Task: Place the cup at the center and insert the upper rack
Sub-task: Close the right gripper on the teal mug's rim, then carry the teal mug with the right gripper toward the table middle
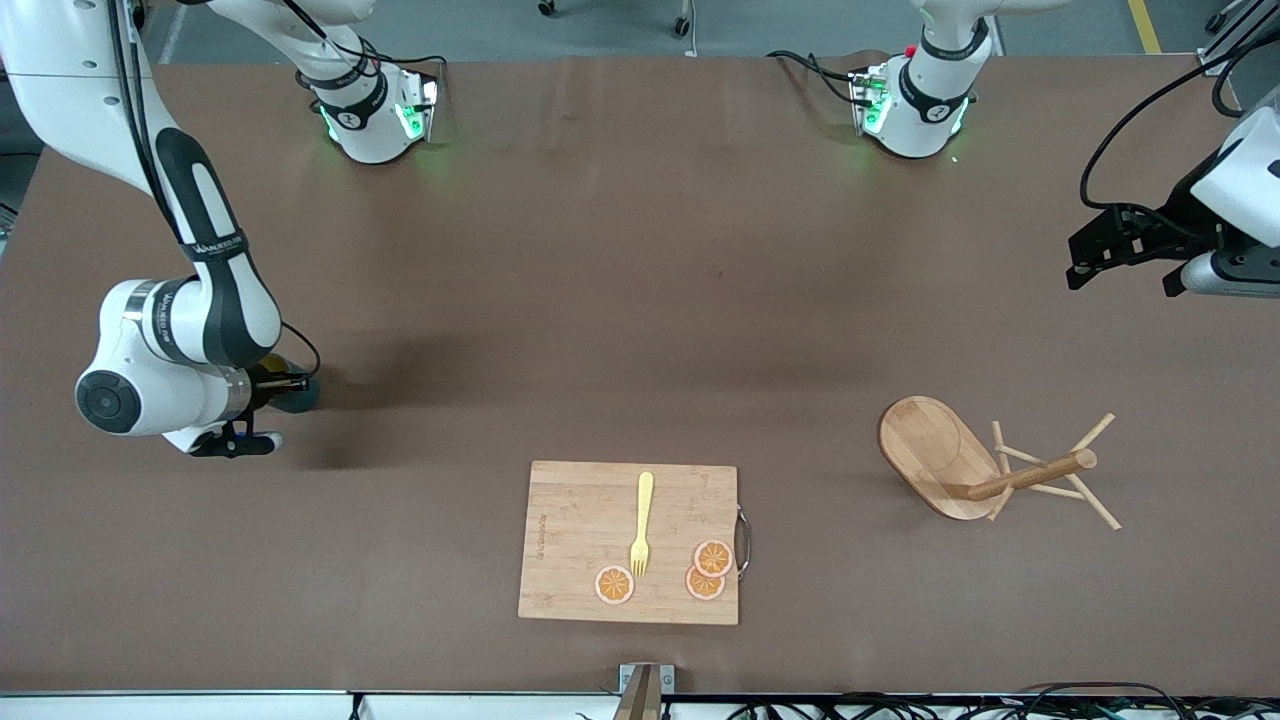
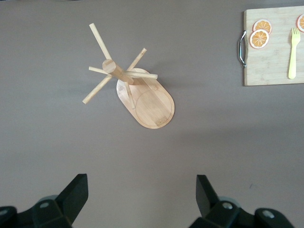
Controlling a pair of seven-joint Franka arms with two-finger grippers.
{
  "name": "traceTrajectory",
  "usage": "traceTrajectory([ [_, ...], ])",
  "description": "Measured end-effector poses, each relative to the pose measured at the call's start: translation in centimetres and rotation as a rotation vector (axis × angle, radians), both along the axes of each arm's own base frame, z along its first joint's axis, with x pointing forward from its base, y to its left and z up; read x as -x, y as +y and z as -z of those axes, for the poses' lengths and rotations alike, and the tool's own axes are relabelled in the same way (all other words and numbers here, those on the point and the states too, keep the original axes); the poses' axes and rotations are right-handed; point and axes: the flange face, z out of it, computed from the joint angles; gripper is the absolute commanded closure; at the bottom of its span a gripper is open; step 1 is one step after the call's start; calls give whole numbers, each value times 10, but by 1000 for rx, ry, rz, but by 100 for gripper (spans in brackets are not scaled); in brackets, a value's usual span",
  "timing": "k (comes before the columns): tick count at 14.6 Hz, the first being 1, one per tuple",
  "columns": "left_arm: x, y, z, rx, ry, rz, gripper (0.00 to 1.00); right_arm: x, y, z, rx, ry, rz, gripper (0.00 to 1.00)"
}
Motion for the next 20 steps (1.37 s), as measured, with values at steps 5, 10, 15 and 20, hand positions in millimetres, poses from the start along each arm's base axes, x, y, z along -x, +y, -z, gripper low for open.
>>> traceTrajectory([
  [5, 0, 0, 0, 0, 0, 0, 0, 3, 22, -4, -53, 54, 16, 99],
  [10, 0, 0, 0, 0, 0, 0, 0, -9, 71, -38, -73, 78, -50, 100],
  [15, 0, 0, 0, 0, 0, 0, 0, -32, 129, -82, -79, -12, -18, 100],
  [20, 0, 0, 0, 0, 0, 0, 0, 3, 307, -82, 25, -89, 123, 100],
])
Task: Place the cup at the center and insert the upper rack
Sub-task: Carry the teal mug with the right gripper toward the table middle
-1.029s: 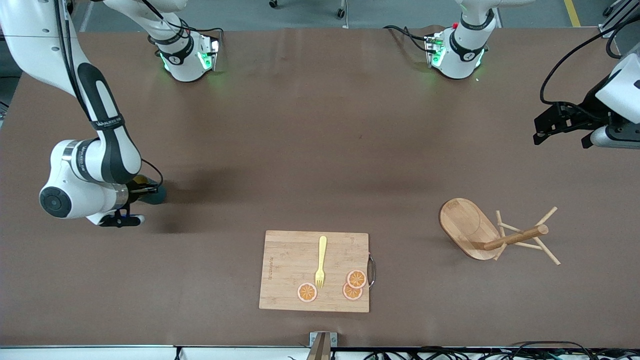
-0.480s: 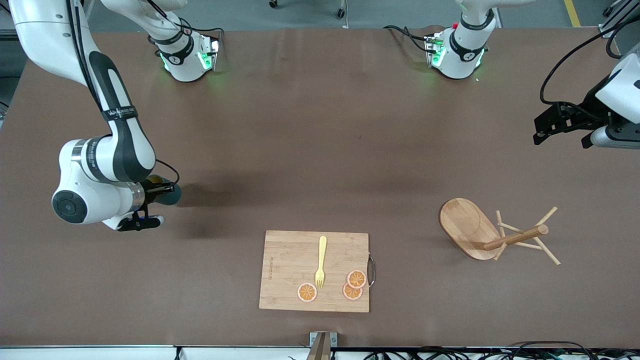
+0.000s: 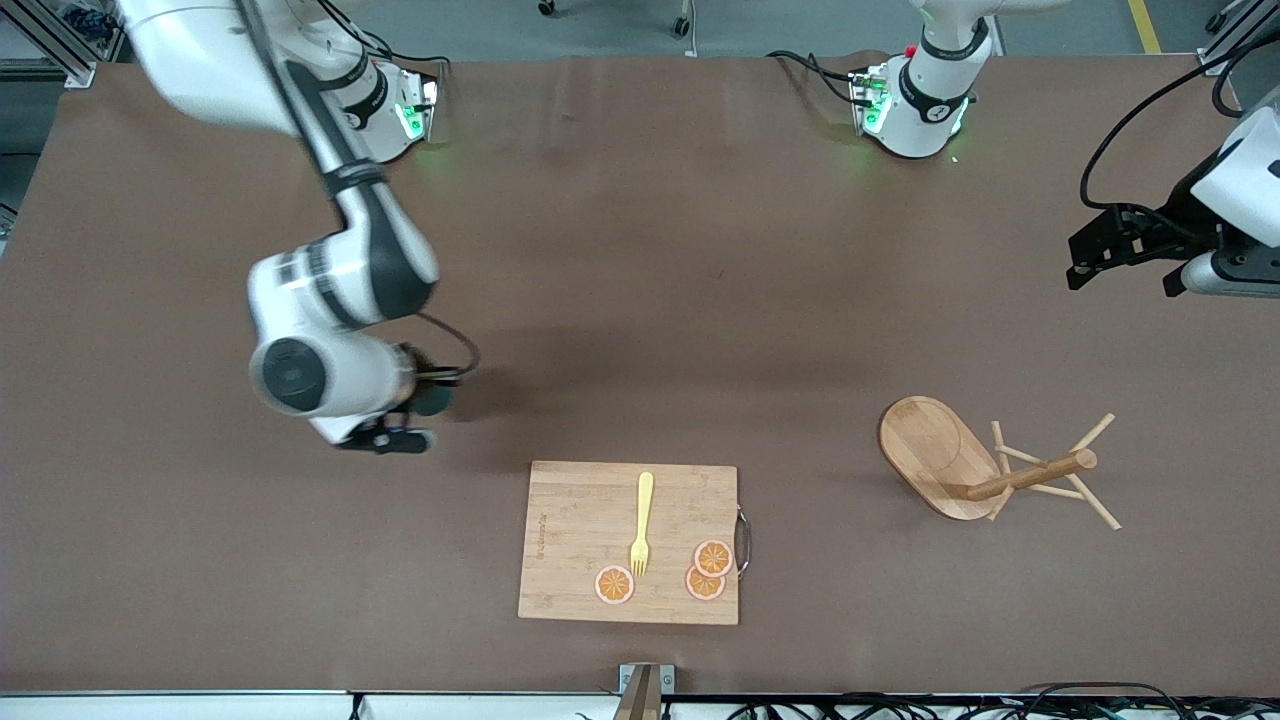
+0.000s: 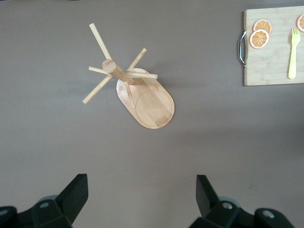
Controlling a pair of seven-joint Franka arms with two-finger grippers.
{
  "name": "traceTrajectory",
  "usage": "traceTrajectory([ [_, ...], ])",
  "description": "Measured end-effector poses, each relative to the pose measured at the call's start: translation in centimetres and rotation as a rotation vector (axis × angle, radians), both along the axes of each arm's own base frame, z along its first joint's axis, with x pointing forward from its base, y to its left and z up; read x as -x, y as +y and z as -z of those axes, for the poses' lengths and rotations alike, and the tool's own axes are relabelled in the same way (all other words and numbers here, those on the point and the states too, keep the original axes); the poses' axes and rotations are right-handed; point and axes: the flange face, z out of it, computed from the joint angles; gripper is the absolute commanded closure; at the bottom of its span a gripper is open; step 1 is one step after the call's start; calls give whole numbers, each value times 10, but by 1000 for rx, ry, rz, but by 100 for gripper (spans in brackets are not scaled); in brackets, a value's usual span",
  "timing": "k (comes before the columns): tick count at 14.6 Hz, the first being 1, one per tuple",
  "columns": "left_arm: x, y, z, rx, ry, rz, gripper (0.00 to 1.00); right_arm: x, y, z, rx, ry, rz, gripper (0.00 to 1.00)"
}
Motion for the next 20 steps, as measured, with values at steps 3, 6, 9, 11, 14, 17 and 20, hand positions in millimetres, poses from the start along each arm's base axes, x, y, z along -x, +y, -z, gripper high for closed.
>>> traceTrajectory([
  [3, 0, 0, 0, 0, 0, 0, 0, 33, 81, 13, -51, 17, 87, 100],
  [6, 0, 0, 0, 0, 0, 0, 0, 64, 156, 16, -84, -10, 205, 100],
  [9, 0, 0, 0, 0, 0, 0, 0, 95, 228, 16, -76, -28, 276, 100],
  [11, 0, 0, 0, 0, 0, 0, 0, 116, 265, 17, -84, -33, 253, 100],
  [14, 0, 0, 0, 0, 0, 0, 0, 148, 307, 23, -120, -64, 190, 100],
  [17, 0, 0, 0, 0, 0, 0, 0, 158, 321, 31, -154, -89, 108, 100],
  [20, 0, 0, 0, 0, 0, 0, 0, 161, 327, 39, -165, -92, 43, 100],
])
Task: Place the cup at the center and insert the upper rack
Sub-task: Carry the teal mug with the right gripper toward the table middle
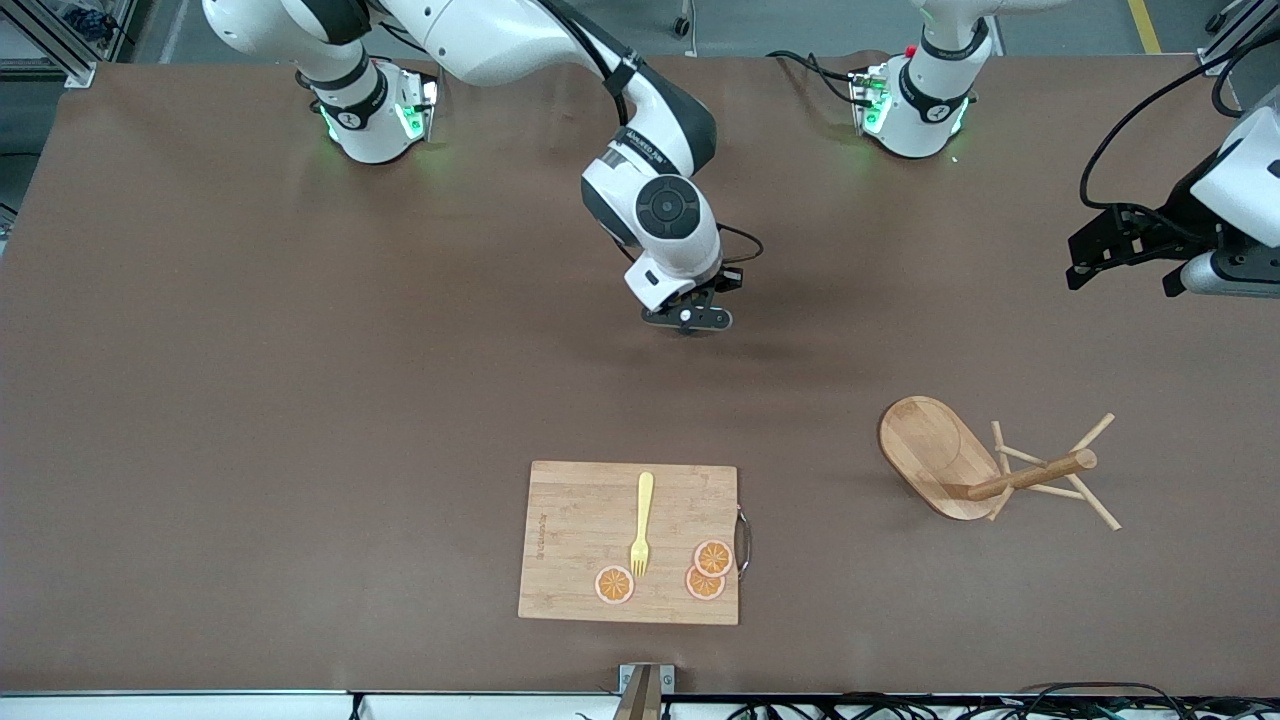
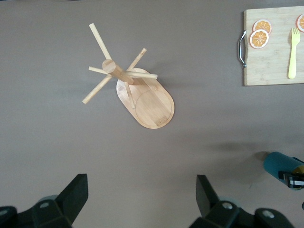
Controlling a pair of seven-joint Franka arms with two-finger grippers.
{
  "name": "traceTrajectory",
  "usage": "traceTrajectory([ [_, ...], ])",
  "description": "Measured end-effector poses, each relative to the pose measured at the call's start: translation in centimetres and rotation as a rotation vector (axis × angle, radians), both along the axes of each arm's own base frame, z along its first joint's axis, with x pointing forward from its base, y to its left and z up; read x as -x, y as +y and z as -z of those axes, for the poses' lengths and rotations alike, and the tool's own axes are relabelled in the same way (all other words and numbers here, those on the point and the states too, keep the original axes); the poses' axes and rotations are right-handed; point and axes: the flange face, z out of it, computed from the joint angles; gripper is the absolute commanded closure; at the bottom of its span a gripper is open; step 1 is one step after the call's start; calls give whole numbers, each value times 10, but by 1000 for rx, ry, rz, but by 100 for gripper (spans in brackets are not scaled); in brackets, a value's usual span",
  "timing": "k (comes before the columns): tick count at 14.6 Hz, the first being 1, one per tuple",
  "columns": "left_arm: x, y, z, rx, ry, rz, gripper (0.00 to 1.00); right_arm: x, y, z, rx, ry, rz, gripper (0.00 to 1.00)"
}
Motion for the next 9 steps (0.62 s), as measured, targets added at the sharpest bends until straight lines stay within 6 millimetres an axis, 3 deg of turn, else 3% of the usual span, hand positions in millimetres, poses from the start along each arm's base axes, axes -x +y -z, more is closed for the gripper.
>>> traceTrajectory([
  [4, 0, 0, 0, 0, 0, 0, 0, 16, 17, 5, -3, -2, -19, 100],
  [9, 0, 0, 0, 0, 0, 0, 0, 17, 17, 18, 20, 14, 37, 99],
])
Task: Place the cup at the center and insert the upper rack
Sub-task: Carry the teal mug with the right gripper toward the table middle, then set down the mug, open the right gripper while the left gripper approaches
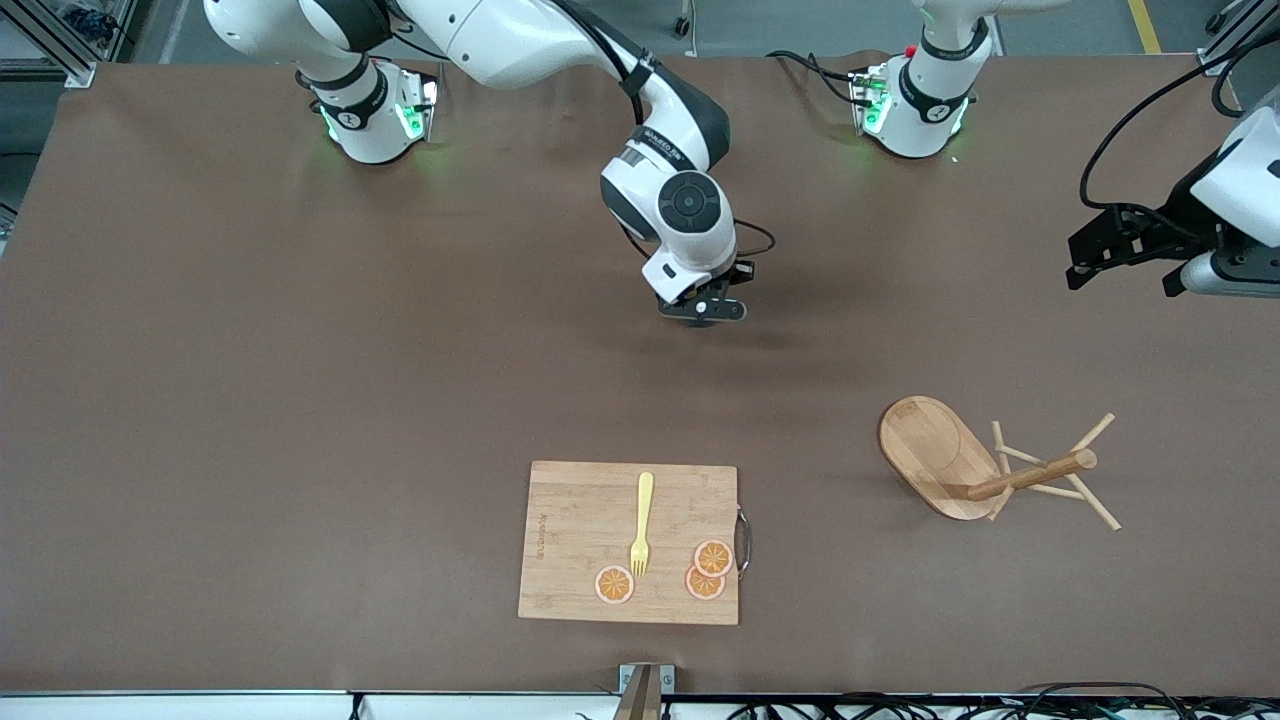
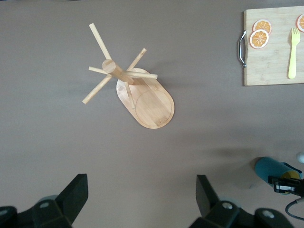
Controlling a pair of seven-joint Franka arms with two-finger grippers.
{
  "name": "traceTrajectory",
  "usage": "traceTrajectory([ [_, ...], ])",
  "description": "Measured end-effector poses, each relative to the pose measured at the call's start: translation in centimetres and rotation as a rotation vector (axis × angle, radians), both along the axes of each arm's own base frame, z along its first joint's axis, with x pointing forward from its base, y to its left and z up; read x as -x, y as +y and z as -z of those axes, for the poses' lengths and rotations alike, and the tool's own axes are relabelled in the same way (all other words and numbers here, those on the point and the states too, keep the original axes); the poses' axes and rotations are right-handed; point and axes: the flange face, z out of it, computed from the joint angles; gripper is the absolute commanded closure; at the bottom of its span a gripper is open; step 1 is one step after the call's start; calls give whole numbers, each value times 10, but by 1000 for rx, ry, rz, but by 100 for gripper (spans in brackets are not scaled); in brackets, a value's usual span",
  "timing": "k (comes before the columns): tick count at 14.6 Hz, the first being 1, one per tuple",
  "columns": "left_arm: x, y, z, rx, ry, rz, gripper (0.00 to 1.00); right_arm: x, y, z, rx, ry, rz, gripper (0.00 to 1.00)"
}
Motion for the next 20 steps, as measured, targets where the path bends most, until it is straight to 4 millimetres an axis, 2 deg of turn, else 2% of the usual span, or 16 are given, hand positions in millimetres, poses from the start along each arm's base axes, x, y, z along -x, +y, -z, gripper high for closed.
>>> traceTrajectory([
  [1, 0, 0, 0, 0, 0, 0, 0, 0, 0, 1, 3, 2, 14, 98],
  [2, 0, 0, 0, 0, 0, 0, 0, -1, 0, 1, 5, 4, 24, 91],
  [3, 0, 0, 0, 0, 0, 0, 0, -1, 0, 0, 7, 5, 34, 57],
  [4, 0, 0, 0, 0, 0, 0, 0, -1, 0, 0, 9, 8, 51, 36],
  [5, 0, 0, 0, 0, 0, 0, 0, -1, 1, -1, 11, 10, 69, 4],
  [6, 0, 0, 0, 0, 0, 0, 0, -2, 1, -3, 11, 10, 85, 0],
  [12, 0, 1, 0, 0, -1, -1, 0, -19, 8, -30, -33, -21, 223, 0],
  [14, -1, 0, -1, 1, -7, -1, 0, -32, 5, -47, -54, -41, 255, 0],
  [15, -1, 0, -1, 1, -12, 0, 0, -44, -3, -60, -61, -49, 275, 0],
  [17, -1, -4, -2, 2, -16, 6, 0, -83, -36, -93, -60, -55, 327, 0],
  [18, -1, -9, -2, 4, -17, 15, 0, -106, -61, -118, -61, -73, 344, 0],
  [20, 2, -27, -3, 9, -18, 47, 0, -146, -123, -174, -30, -133, 317, 0],
])
